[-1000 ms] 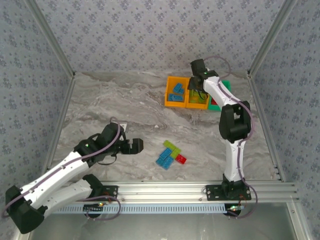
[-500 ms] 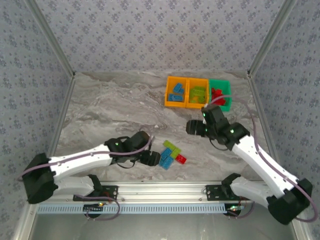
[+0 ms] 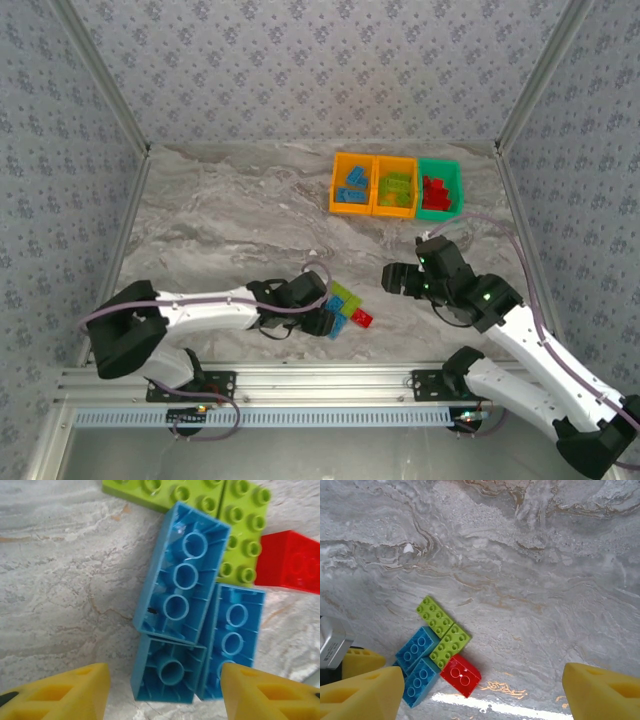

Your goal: Sort the legos into containers by color

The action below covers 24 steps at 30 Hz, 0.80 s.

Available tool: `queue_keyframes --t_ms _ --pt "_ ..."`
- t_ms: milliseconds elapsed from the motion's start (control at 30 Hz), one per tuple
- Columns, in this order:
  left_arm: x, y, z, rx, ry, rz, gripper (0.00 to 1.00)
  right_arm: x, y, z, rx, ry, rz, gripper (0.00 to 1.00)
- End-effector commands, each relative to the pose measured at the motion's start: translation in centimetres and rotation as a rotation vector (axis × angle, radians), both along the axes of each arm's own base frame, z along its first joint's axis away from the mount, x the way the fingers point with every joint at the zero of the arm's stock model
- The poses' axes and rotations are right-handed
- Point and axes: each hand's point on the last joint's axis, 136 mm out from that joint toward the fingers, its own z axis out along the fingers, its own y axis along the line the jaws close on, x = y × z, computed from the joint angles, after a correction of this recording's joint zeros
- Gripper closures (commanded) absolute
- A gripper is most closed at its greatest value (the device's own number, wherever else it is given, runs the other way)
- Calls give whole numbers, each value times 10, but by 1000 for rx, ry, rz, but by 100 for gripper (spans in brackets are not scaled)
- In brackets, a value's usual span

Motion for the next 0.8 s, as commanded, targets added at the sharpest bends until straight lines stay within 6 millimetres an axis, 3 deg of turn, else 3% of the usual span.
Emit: queue_keyframes --t_ms 0,300,467,533,633,767 --pt "-1 -8 -6 5 23 -1 41 -4 -6 -3 -11 5 -29 15" --pt "2 27 -31 144 1 81 54 -8 -7 0 11 -8 -40 15" --pt "4 30 -29 135 -23 79 64 -10 3 2 44 -6 -10 15" --pt "4 23 -19 92 -38 65 68 -15 13 1 79 15 32 15" --pt "7 17 13 18 -83 61 72 -23 24 -1 115 50 83 15" --pt "22 14 84 -100 -229 60 73 -28 22 2 104 44 79 15"
